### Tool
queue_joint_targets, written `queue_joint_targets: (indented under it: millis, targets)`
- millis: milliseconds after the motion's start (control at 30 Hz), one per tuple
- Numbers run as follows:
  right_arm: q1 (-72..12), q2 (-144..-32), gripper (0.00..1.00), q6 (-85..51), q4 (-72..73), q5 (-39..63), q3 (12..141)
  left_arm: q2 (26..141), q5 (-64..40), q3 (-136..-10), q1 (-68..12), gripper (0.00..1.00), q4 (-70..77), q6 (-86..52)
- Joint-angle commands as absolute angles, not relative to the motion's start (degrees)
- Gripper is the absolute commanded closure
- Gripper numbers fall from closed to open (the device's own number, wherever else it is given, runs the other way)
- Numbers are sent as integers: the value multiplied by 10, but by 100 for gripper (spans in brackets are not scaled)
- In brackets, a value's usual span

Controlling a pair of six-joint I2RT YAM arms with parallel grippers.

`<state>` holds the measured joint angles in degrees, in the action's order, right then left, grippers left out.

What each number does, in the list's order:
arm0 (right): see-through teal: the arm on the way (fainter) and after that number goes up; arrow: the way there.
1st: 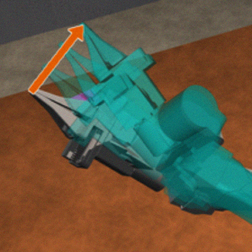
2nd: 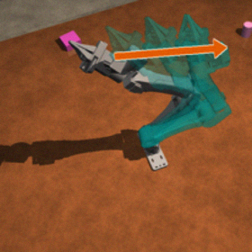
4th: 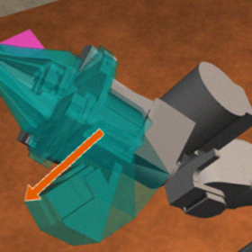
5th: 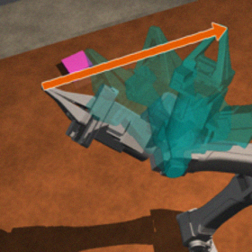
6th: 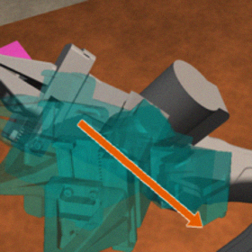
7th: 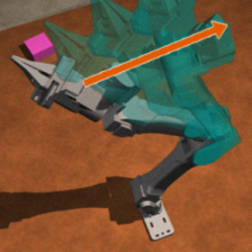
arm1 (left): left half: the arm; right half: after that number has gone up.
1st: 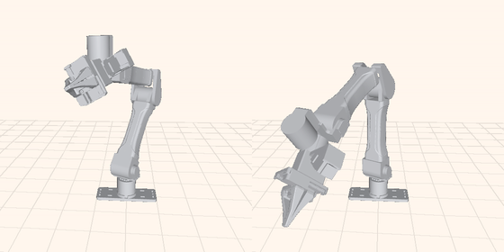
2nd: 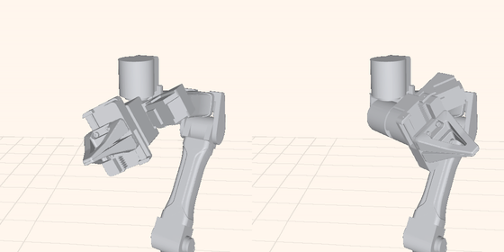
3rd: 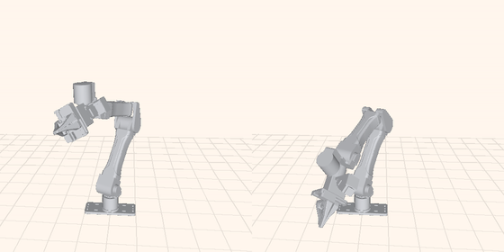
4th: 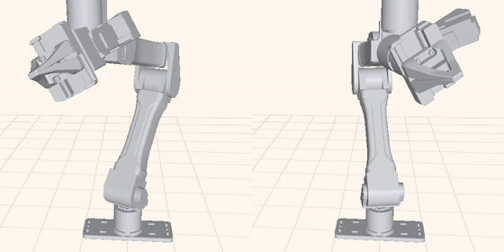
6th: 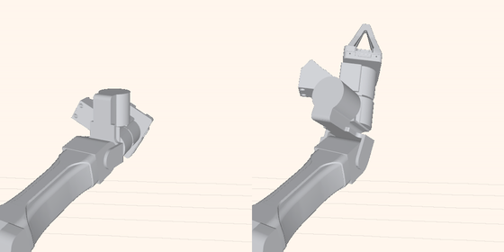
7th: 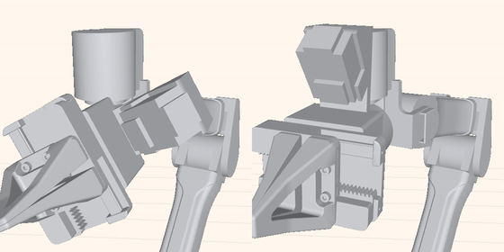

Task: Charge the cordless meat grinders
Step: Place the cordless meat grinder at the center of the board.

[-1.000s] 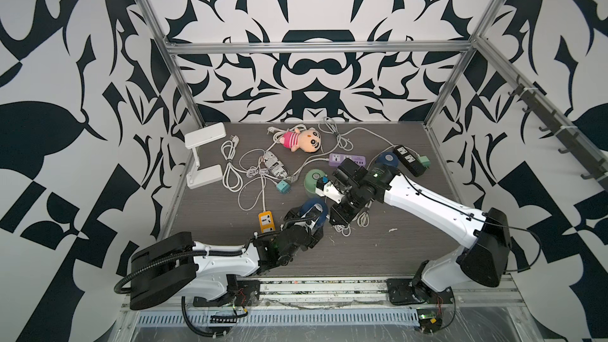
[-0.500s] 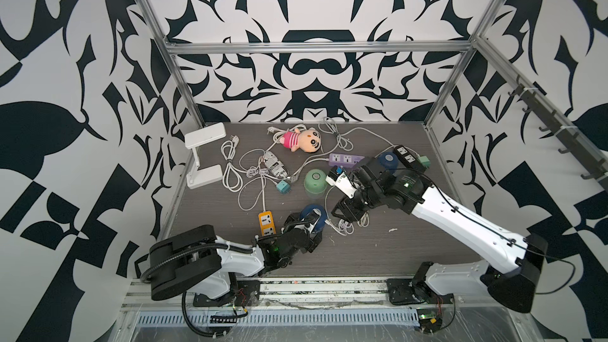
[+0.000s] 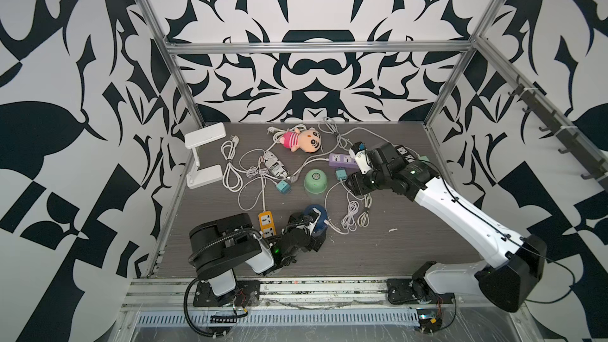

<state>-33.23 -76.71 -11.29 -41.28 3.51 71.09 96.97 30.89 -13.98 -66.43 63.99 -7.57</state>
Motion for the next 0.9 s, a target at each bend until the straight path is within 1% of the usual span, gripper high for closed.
queue_joint_targets:
  millis: [0, 133, 233, 300, 500, 633, 867]
  targets:
    - [-319, -824, 34, -135, -374, 22, 751, 920, 328, -111, -666, 1, 628, -107]
    - [-303, -873, 33, -147, -362, 27, 773, 854, 333, -131, -673, 1, 483, -156]
    - [-294, -907, 32, -155, -347, 32, 786, 824, 363, -111, -699, 1, 470, -174]
    - [-286, -934, 32, -160, -341, 34, 798, 799, 371, -116, -707, 1, 427, -194]
    - [-270, -1029, 33, -162, -334, 36, 843, 713, 401, -145, -746, 1, 229, -280]
    - [-263, -1089, 35, -163, -330, 34, 872, 641, 393, -162, -751, 0, 89, -357]
    - [-258, -1140, 36, -163, -316, 12, 893, 501, 376, -218, -760, 1, -162, -467]
